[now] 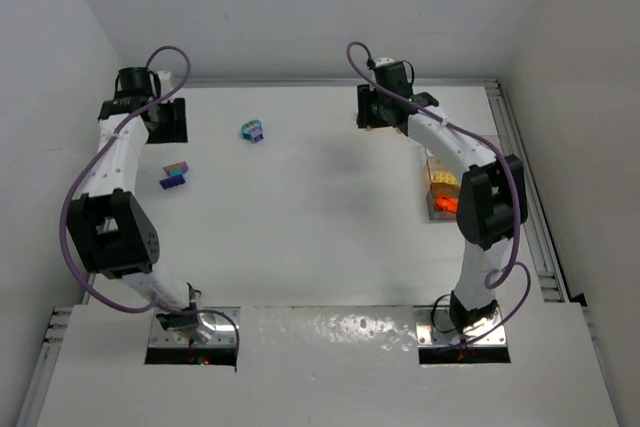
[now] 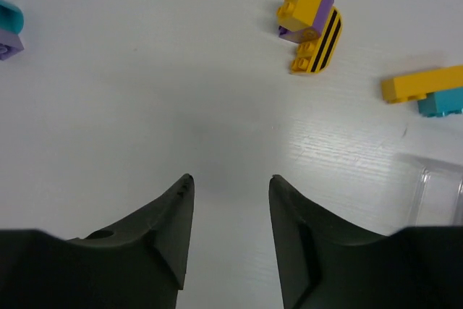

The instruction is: Sort the legos into containers by color

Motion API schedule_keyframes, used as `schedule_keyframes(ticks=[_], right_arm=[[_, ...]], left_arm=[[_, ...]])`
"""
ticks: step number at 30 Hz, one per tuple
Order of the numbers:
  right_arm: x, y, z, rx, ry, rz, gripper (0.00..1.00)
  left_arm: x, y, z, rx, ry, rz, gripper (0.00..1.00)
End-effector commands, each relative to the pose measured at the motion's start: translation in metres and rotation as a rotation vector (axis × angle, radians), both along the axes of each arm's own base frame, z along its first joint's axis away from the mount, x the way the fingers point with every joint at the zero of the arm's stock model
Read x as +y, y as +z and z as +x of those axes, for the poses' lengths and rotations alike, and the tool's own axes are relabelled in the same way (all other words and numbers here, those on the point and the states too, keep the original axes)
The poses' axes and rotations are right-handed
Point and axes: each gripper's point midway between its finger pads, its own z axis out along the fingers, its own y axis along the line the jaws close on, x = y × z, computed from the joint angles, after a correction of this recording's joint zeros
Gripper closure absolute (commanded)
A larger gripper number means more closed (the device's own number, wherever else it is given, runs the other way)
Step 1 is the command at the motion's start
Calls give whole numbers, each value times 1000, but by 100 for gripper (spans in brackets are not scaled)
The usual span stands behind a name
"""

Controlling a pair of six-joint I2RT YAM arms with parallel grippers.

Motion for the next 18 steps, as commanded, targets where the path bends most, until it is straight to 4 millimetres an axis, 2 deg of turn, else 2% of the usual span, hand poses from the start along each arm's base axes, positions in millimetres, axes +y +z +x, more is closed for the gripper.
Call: schedule_keyframes(ticks=[1,2,5,7,8,10,11,12,13,15,16,17,18], right_arm=[[13,20,3,-36,19,113,52],[14,15,-1,-25,23,121,51],[19,11,-9,-16,31,167,49],[19,3,-17,9,31,174,49],[19,0,-20,18,26,180,49],[17,-9,-28,44,20,184,49],[16,-11,-32,58,18,184,49],[17,-13,-35,70,21,183,49],[15,-16,-39,81,19,178,49],[12,-20,-46,103,17,164,49],[10,-25,-50,115,11,151,49],[7,-26,-53,120,2,147,49],[8,-28,-55,127,0,147,49]], left_arm=[[-35,-2,17,50,-217,92,42],[-38,-9,27,63,-231,94,39],[-46,-13,65,-3,-246,99,27],[-62,-13,91,-31,-296,114,23],[-69,-21,112,-30,-322,117,23],[-93,-33,133,-27,-356,116,21],[-99,-64,145,22,-352,92,21],[-111,-49,163,-25,-344,37,20],[-118,-73,172,11,-353,4,19],[-129,-63,190,-41,-361,9,16],[-132,-67,195,-49,-361,20,14],[-136,-70,201,-65,-362,22,10],[-146,-73,201,-67,-363,4,1]])
